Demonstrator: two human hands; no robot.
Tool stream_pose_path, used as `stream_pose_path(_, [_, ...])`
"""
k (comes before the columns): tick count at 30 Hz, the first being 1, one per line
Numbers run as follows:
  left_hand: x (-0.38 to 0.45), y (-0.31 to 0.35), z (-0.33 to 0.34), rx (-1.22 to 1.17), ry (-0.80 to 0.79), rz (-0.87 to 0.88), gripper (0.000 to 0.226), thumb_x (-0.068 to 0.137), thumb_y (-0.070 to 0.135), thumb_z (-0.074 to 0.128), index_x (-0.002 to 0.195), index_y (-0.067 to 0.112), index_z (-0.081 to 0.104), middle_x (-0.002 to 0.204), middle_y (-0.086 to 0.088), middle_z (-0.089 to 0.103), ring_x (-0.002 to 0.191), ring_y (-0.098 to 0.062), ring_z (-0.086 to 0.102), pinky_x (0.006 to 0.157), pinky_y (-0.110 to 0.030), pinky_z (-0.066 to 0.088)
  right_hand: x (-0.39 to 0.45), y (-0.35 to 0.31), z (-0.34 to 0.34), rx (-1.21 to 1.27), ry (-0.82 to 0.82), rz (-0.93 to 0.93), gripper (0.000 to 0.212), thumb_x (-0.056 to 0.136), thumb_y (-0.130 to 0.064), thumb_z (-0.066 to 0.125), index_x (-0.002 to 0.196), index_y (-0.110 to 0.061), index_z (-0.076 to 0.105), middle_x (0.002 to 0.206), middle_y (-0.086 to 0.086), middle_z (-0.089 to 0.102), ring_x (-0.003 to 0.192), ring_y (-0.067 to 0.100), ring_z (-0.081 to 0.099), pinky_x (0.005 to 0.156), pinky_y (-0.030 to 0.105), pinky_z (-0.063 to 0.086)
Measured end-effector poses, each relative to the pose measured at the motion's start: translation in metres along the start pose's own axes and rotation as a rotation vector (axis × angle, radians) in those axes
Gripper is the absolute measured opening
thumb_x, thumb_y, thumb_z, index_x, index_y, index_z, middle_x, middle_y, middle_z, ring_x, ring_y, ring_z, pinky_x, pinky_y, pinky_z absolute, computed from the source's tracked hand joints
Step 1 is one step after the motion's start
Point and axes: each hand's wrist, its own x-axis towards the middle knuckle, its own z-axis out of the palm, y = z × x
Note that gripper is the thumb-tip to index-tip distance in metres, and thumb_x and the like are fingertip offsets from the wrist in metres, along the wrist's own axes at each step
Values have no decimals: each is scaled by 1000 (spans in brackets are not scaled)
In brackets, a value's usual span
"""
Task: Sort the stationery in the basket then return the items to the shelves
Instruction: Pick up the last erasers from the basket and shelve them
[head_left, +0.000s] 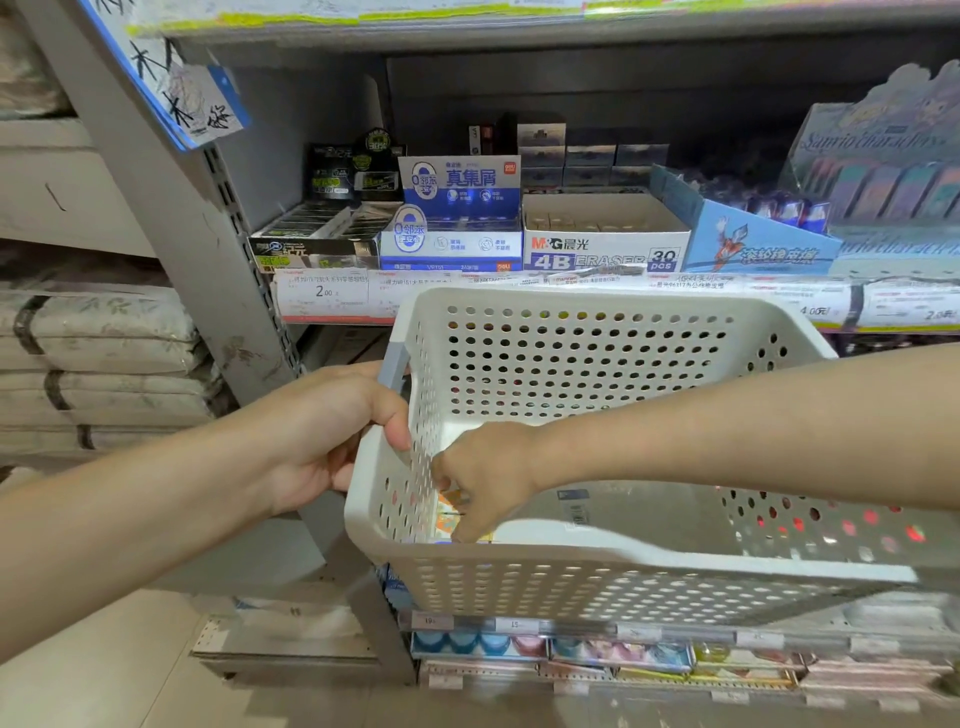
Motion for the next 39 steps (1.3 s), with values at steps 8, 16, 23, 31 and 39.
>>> stream_pose_path(8, [0,-4,-3,-6,-23,7,59,61,-13,47,111,11,67,106,-25,70,89,-39,67,93,-58,50,-1,2,-3,-43,-17,-22,50,80,-38,68,121,-11,55,69,-7,48,77,19,49,53,25,34])
stream_pose_path(16, [1,-8,-6,-23,-38,-3,74,42,-7,51,112,12,68,105,-21,72,85,-34,66,78,-45,56,0,3,10,-131,35,0,48,80,-44,66,115,-11,58,102,5,65,76,23,52,47,23,32])
stream_pose_path(23, [-1,-8,-4,-31,-27,-34,79,37,-7,51,111,11,68,107,-23,71,93,-39,66,93,-56,50,-4,6,14,-54,-6,9,48,80,-46,67,111,-11,57,80,-2,57,76,22,53,51,24,34])
stream_pose_path(31, [-1,-10,0,-10,0,-43,56,67,-16,42,106,13,70,101,-18,73,88,-36,67,88,-51,53,2,14,14,-37,-5,57,44,83,-44,66,112,-11,59,104,2,66,80,22,55,51,24,35])
stream_pose_path(39, [-1,-5,-1,-15,-1,-13,61,54,-11,50,107,13,69,104,-20,72,87,-36,67,89,-52,50,4,5,7,-161,18,47,44,73,-48,71,93,-10,67,85,2,61,67,20,53,44,21,26])
